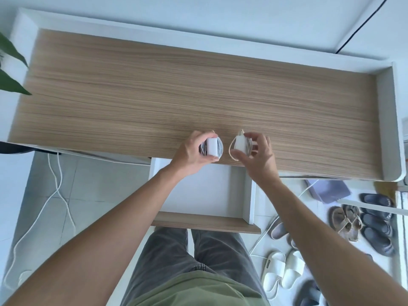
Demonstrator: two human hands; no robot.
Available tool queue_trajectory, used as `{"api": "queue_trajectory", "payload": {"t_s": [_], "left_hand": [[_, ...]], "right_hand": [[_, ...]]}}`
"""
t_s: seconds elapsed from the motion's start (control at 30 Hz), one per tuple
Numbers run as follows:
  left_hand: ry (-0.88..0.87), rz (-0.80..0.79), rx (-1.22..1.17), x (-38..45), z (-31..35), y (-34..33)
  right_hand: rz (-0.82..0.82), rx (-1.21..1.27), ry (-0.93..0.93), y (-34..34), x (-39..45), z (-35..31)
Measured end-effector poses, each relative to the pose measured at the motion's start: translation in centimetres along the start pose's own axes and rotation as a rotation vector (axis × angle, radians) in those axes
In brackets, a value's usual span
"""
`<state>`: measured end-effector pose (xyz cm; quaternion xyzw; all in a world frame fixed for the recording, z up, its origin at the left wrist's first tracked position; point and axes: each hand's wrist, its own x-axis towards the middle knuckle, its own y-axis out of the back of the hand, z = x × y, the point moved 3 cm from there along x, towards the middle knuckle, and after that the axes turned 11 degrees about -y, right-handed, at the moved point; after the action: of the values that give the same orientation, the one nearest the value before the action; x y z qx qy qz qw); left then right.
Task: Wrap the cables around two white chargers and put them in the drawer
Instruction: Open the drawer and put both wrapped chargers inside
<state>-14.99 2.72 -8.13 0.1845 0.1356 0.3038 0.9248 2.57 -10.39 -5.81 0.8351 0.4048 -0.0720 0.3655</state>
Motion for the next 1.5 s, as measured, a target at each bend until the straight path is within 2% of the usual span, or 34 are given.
{"api": "queue_trajectory", "payload": {"t_s": [0.3, 0.57, 0.83, 1.1, 1.5], "left_hand": [[0.072, -0.056, -0.125, -9.3, -3.5, 0.4], [0.18, -0.183, 0.016, -11.6, -8.0, -1.9], [0.259, -0.207, 0.091, -11.7, -11.7, -4.8], [0.262, -0.197, 0.099, -11.3, -12.9, -4.9], [0.18, -0.21, 0.234, -11.8, -12.7, -5.9]], "right_hand": [[-0.078, 0.025, -0.016, -3.4, -7.3, 3.2], [-0.246, -0.089, -0.122, -6.8, -8.4, 6.9], [-0.395, -0.241, -0.239, -11.5, -6.5, 9.6], [-0.344, -0.241, -0.294, -11.6, -5.4, 11.4], [-0.301, -0.351, -0.229, -12.0, -6.5, 13.3]]}}
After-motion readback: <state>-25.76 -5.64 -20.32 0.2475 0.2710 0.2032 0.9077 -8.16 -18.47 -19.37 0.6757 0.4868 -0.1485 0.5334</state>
